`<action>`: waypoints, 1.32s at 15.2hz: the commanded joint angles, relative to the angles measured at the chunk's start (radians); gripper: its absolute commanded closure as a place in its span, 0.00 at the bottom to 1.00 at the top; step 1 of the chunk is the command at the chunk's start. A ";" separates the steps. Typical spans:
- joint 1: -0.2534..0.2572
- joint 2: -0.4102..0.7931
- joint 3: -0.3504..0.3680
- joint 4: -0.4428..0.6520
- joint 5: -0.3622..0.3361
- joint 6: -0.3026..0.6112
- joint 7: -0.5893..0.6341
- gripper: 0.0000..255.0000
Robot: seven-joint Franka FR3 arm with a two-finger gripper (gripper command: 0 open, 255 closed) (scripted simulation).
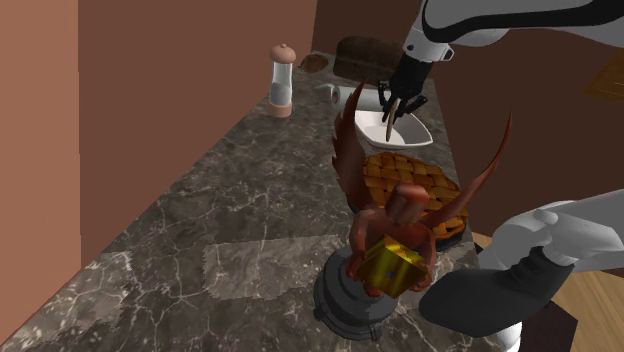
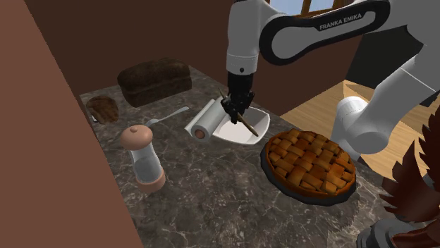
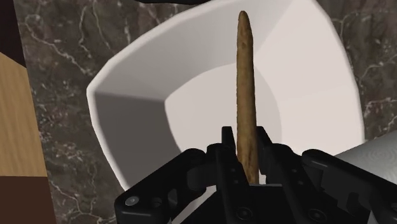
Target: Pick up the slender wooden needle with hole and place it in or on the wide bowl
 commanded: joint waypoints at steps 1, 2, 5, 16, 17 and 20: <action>0.001 0.005 0.001 -0.008 0.000 -0.001 0.000 1.00; 0.001 0.005 0.001 -0.008 0.000 -0.001 0.001 1.00; 0.001 0.001 0.001 -0.010 0.001 -0.002 0.001 0.00; -0.005 -0.003 -0.013 0.112 -0.010 -0.129 0.003 0.00; -0.005 -0.003 -0.013 0.112 -0.010 -0.129 0.003 0.00; -0.005 -0.003 -0.013 0.112 -0.010 -0.129 0.003 0.00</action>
